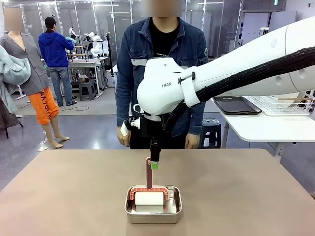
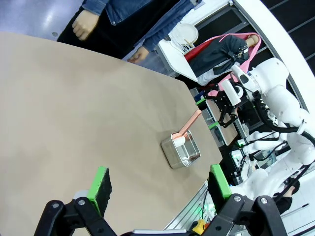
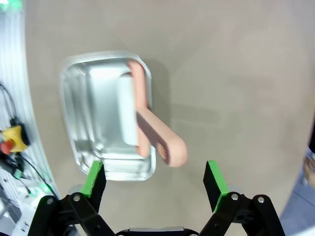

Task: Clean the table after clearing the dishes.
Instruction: Place the Lint Roller back on top of the Airtight Container.

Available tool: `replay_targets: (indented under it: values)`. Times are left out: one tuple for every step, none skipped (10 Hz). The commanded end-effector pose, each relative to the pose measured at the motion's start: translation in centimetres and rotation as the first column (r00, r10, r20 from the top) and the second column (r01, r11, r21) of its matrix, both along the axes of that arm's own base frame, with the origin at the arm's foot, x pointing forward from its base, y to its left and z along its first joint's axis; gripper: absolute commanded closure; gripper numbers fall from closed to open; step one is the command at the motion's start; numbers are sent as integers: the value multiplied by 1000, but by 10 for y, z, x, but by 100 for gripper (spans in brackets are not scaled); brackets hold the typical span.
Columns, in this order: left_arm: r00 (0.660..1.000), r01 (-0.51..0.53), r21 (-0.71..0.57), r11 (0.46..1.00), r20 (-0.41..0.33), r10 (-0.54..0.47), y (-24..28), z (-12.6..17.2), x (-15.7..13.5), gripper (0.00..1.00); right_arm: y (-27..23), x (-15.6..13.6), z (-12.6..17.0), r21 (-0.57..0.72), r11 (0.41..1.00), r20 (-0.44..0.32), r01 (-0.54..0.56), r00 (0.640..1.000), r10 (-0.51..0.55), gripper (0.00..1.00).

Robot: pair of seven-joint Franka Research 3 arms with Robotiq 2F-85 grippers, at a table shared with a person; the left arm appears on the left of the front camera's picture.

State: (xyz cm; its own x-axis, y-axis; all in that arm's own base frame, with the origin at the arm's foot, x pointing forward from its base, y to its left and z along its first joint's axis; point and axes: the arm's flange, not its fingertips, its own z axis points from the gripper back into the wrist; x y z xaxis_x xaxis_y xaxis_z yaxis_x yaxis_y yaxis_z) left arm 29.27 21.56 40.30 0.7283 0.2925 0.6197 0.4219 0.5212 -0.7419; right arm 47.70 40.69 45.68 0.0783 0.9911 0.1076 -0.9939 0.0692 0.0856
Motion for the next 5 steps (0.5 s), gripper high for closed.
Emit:
replay_targets:
  values:
    - [1000,-4,3,1000,0,4,1,1,-1,0,-41,2,30,199,969,-202,147,974,-106,0]
    - [1000,-4,3,1000,0,4,1,1,-1,0,-73,12,37,240,937,-274,253,944,-185,0]
    - [1000,-4,3,1000,0,4,1,1,-1,0,-118,23,42,318,860,-457,400,859,-231,0]
    - [1000,-4,3,1000,0,4,1,1,-1,0,-164,32,39,364,767,-574,529,775,-262,0]
    - [1000,-4,3,1000,0,4,1,1,-1,0,-223,37,27,380,668,-681,640,682,-266,0]
